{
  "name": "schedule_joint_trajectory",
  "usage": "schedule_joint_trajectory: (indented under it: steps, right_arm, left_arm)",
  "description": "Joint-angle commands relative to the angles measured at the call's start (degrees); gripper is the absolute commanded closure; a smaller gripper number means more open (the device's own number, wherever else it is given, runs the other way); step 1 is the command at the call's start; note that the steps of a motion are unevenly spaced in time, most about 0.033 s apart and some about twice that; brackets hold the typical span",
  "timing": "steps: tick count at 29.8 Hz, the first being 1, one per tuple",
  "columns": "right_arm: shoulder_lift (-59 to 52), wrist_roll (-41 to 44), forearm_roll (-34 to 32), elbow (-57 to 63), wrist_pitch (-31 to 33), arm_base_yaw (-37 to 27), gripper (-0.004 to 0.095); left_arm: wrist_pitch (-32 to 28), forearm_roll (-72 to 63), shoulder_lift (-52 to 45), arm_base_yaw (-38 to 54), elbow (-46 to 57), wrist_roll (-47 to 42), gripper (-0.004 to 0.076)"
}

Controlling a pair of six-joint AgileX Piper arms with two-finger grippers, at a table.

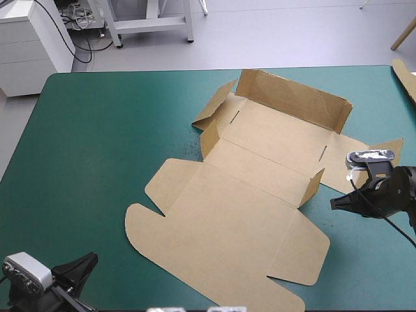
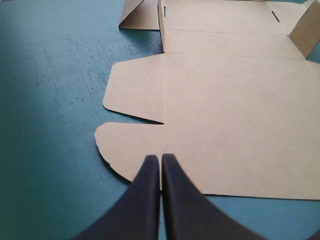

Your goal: Fold the box

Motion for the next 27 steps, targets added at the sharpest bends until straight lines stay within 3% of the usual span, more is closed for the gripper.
schedule_joint_trajectory:
  steps: [1, 14, 21, 27]
  right_arm:
    - [-0.77, -0.35, 0.00, -1.14, -1.32, -0.10, 0.0924]
    - [-0.77, 1.97, 0.00, -2.03, -0.70, -0.10, 0.0924]
    - [-0.77, 4.12, 0.45, -8.24, 5.72, -0.10, 0.0924]
    - [-0.77, 5.51, 3.63, -14.13, 5.72, -0.10, 0.0924]
  left_arm:
    - [-3.72, -0.98, 0.99, -0.35, -1.11, -0.01, 0.0731]
    - [-3.72, -0.98, 0.99, -0.35, -1.11, -0.01, 0.0731]
    - [-3.72, -0.98, 0.99, -0.35, -1.11, -0.01, 0.0731]
    - [-3.72, -0.98, 0.99, -0.35, -1.11, -0.01, 0.0731]
